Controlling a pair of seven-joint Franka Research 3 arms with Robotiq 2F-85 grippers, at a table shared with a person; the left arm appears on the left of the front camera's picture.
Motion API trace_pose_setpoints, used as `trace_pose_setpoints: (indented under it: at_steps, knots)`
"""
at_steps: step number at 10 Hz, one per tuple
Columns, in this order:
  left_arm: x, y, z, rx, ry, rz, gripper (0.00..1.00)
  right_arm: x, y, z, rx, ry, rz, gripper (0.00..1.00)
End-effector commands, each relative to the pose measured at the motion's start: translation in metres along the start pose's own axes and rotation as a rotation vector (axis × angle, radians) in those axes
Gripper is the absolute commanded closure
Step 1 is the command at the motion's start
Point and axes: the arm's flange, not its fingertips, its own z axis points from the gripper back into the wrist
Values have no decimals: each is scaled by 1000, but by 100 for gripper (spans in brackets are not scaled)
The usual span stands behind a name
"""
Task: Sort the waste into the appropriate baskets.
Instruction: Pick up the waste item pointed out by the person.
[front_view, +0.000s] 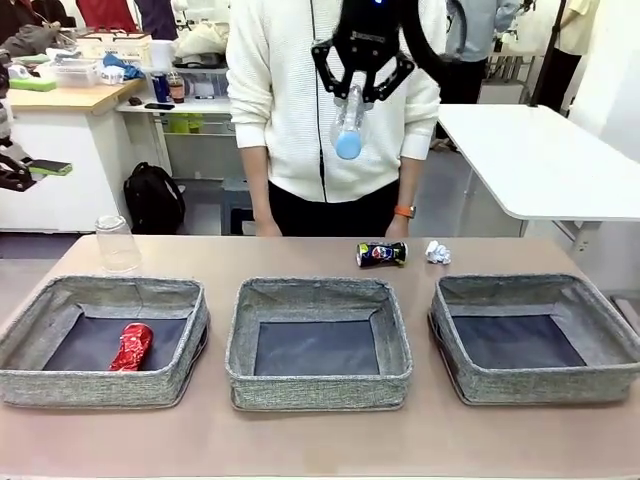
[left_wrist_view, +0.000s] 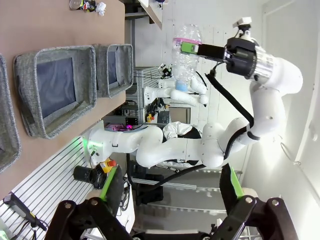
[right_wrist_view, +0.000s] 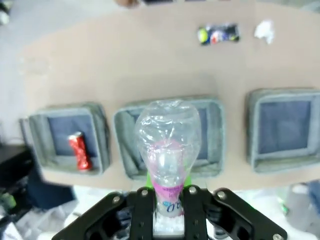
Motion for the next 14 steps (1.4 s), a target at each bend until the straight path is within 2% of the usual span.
trace_pose_setpoints:
  at_steps: [1, 5, 6, 7, 14]
  knots:
    - [-2, 1, 2, 2, 12, -22, 0, 3, 19, 25, -52, -20, 21, 81]
    - [-2, 1, 2, 2, 12, -22, 0, -17, 27, 70, -40, -70, 44, 81]
    - [-2, 1, 2, 2, 12, -22, 0, -17, 25, 70, -42, -106, 20, 81]
    - [-2, 1, 2, 2, 12, -22, 0, -20, 19, 63, -17, -49, 64, 81]
    - [-2, 1, 2, 2, 12, -22, 0, -20, 19, 63, -17, -49, 64, 81]
